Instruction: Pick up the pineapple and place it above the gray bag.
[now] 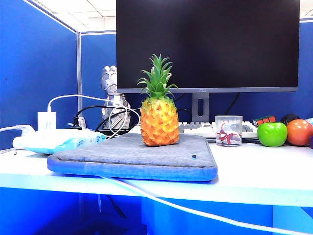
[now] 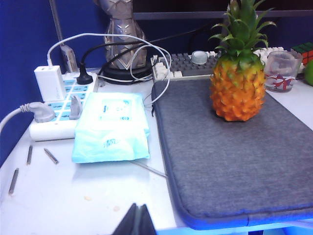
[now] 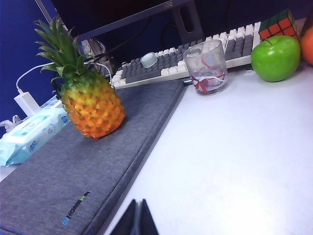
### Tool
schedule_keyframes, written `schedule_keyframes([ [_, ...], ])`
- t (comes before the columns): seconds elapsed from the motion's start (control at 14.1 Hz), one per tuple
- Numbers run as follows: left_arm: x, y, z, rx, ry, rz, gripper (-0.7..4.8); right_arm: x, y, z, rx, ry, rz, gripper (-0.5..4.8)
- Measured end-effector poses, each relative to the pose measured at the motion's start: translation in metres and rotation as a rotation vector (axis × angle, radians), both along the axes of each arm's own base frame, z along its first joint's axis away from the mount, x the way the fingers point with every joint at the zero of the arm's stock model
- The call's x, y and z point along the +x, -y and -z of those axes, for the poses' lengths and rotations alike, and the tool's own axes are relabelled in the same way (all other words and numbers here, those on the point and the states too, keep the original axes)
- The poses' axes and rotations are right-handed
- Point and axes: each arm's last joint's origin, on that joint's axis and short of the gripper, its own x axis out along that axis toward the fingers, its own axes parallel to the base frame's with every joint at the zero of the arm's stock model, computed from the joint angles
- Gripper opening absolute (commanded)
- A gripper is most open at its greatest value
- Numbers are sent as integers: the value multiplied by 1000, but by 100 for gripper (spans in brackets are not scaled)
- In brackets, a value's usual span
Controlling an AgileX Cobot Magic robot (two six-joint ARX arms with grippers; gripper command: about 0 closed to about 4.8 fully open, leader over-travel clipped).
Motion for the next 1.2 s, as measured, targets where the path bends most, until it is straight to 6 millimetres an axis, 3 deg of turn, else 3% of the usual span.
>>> schedule_keyframes([
  [1.2, 2, 2, 5, -62, 16, 28, 35, 0, 0, 1, 3, -11, 5, -5],
])
